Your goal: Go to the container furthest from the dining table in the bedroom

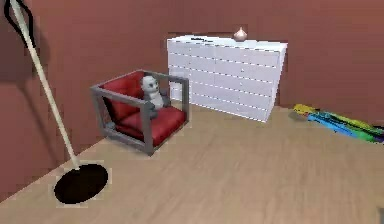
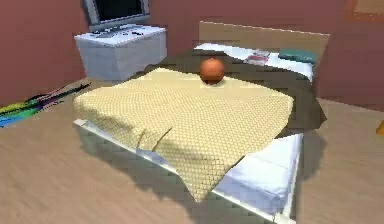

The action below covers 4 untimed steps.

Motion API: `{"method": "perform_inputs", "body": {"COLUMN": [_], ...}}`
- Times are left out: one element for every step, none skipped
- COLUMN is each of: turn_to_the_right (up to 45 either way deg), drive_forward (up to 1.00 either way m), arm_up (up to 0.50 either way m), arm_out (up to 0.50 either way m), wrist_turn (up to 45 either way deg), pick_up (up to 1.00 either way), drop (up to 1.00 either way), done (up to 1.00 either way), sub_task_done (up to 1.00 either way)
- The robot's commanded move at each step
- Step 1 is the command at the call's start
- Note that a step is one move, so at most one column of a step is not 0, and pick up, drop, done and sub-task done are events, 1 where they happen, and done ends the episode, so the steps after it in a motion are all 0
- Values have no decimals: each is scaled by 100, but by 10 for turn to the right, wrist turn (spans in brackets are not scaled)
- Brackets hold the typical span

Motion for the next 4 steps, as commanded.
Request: {"method": "perform_inputs", "body": {"turn_to_the_right": [-450, -150, 0, 0], "drive_forward": [0, 0, 30, 15], "arm_up": [0, 0, 0, 0], "arm_out": [0, 0, 0, 0], "wrist_turn": [0, 0, 0, 0], "pick_up": [0, 0, 0, 0], "drop": [0, 0, 0, 0], "done": [0, 0, 0, 0], "sub_task_done": [0, 0, 0, 0]}}
